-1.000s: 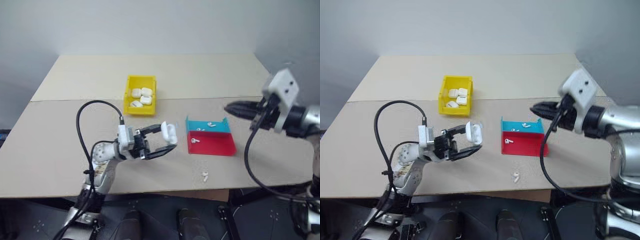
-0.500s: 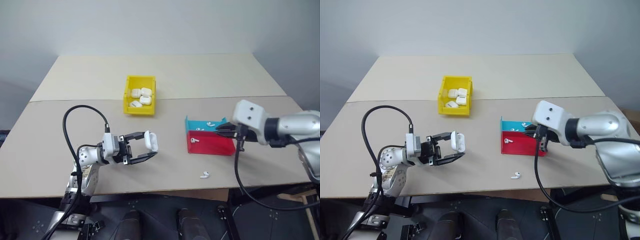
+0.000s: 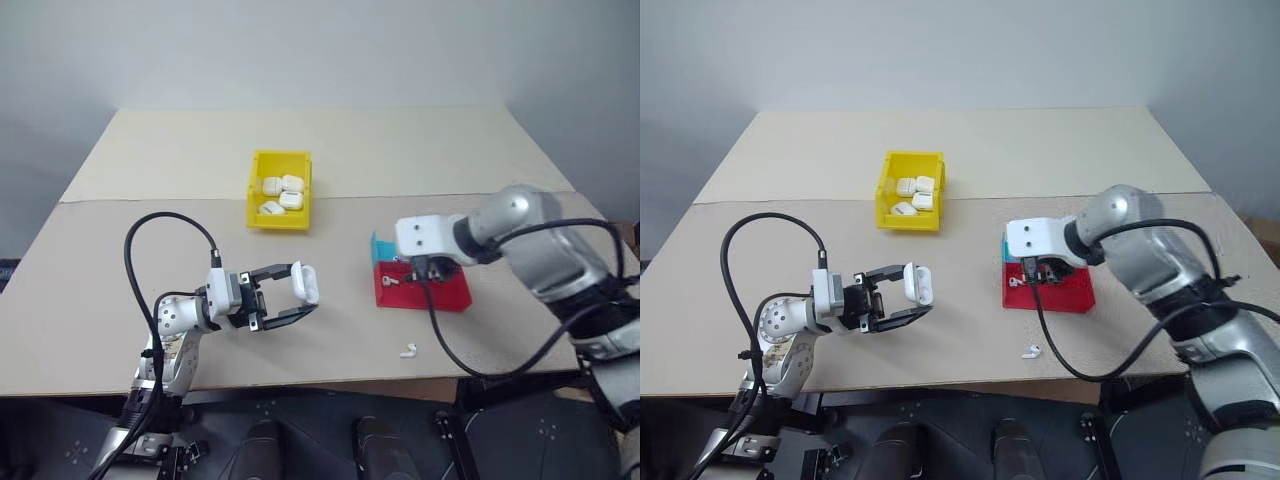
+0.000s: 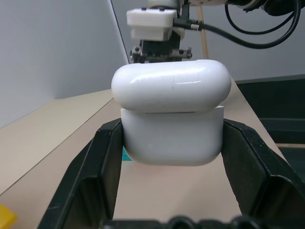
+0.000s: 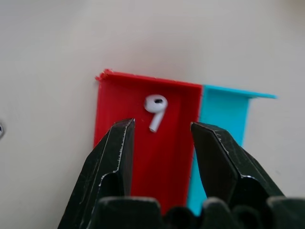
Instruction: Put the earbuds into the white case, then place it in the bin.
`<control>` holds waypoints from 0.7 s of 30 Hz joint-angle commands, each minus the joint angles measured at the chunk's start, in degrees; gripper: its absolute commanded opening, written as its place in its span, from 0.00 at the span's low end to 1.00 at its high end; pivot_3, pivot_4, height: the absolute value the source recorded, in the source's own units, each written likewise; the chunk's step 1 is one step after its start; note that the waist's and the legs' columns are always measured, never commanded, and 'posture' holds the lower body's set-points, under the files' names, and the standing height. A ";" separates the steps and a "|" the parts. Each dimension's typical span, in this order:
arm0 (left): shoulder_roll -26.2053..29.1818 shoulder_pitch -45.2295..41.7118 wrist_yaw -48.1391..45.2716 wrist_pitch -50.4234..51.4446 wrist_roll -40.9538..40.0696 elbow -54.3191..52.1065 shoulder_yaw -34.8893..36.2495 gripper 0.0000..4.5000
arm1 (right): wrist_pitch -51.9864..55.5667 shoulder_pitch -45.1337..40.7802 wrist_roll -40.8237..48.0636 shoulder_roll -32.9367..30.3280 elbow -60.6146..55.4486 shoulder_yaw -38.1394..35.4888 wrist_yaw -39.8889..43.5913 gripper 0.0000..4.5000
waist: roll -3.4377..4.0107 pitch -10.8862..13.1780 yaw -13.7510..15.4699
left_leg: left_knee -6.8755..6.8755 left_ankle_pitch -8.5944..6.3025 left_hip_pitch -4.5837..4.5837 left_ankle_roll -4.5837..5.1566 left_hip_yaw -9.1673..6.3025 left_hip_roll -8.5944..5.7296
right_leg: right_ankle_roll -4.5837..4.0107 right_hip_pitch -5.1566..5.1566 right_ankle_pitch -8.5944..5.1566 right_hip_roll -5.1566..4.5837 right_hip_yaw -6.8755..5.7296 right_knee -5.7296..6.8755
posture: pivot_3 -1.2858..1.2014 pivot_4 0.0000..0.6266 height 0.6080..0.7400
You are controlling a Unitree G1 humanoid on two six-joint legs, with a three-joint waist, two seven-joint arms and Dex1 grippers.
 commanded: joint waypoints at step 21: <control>1.18 1.92 2.33 0.21 0.67 -4.46 0.35 0.62 | -0.80 -2.34 -10.47 8.29 7.44 2.74 -0.13 0.51 | 0.00 0.00 0.25 | 0.00 0.00 0.00 0.00 -0.01 0.01 | -0.14 -0.04 0.16 0.02 -0.05 0.09 | 0.52 0.24 1.00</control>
